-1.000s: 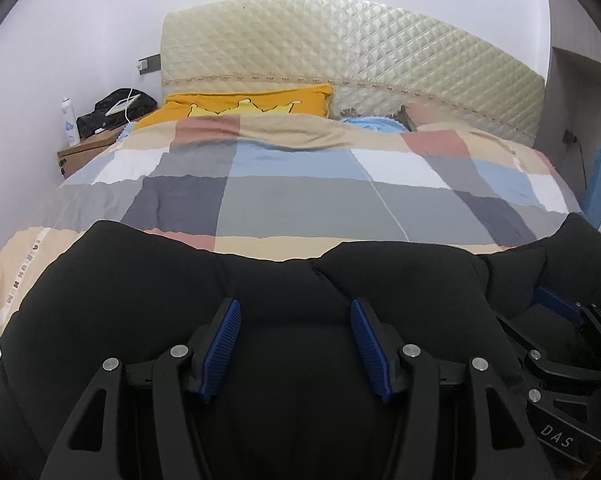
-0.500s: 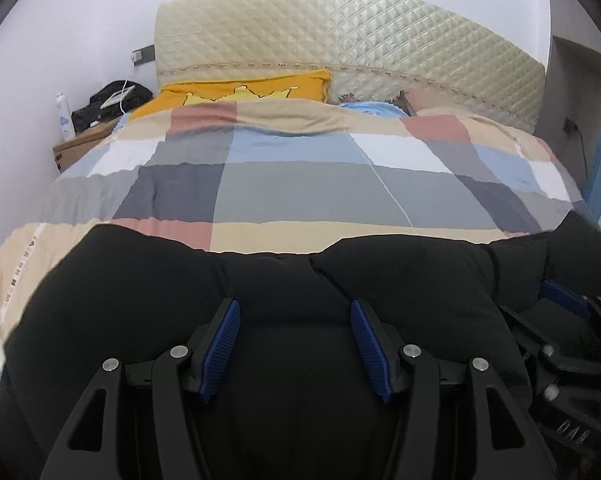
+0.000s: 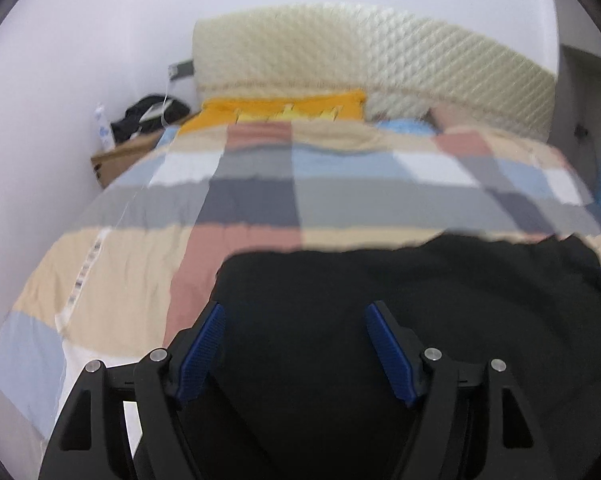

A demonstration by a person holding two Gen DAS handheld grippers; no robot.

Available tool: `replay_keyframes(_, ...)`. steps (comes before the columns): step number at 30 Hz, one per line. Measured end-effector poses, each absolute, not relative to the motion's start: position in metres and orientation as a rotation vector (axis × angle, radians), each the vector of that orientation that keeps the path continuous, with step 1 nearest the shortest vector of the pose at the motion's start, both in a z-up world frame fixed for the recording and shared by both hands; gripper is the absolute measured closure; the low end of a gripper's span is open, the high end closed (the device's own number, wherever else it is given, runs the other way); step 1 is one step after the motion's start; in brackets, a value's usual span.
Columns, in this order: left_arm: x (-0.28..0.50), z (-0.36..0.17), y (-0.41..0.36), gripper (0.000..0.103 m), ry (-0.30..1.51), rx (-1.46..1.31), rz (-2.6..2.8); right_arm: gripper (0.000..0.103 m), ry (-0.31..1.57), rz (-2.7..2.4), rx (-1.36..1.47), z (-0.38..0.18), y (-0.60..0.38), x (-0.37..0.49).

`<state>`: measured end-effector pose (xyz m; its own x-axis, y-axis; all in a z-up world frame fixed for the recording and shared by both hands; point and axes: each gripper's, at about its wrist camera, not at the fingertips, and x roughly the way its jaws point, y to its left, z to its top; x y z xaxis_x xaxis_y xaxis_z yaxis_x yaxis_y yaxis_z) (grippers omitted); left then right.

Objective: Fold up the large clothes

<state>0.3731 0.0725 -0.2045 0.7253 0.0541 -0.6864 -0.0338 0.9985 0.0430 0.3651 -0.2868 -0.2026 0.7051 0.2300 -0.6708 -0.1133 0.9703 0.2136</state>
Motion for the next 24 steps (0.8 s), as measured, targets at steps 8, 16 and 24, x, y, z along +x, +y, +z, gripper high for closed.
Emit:
replay_keyframes(8, 0.370, -0.230, 0.079, 0.030, 0.728, -0.043, 0.021, 0.019, 0.751, 0.209, 0.080, -0.224, -0.278, 0.362)
replay_keyframes(16, 0.372, -0.238, 0.080, 0.029, 0.722, -0.059, 0.014, 0.017, 0.728, 0.168, 0.032, -0.239, -0.264, 0.367)
replay_keyframes(24, 0.355, -0.209, 0.075, 0.030, 0.724, 0.000, 0.037, 0.017, 0.762, 0.153, 0.044, -0.217, -0.268, 0.360)
